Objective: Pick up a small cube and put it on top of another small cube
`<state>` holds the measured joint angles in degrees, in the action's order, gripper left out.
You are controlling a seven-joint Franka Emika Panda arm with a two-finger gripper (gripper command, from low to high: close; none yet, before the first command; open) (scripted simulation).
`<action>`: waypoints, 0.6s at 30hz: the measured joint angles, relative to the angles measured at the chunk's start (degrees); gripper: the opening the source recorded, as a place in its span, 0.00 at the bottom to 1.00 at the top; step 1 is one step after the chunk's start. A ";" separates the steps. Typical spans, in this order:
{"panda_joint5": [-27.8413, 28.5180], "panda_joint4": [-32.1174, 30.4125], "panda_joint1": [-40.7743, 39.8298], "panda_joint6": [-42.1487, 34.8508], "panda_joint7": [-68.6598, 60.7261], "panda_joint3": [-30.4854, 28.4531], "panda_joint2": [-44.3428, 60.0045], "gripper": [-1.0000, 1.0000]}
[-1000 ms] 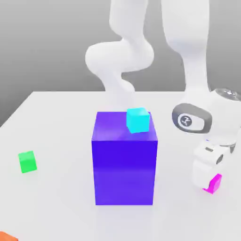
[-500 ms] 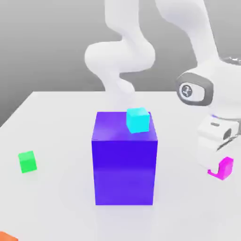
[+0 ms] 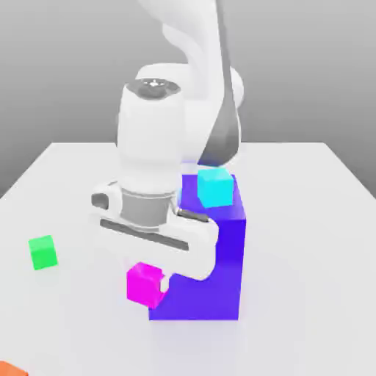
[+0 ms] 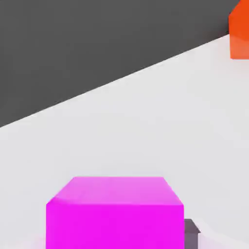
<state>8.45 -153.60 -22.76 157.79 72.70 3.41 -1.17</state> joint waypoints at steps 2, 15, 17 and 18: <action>-0.67 -0.84 -5.65 -0.77 2.85 -2.69 -0.96 0.00; -8.51 -5.45 -23.56 1.69 12.54 -14.45 1.46 0.00; -11.06 -5.27 -24.00 5.48 10.77 -13.38 5.56 0.00; -12.31 -5.19 -24.02 7.06 9.88 -13.07 7.26 1.00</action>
<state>-3.87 -158.79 -46.78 164.85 82.57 -9.66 6.09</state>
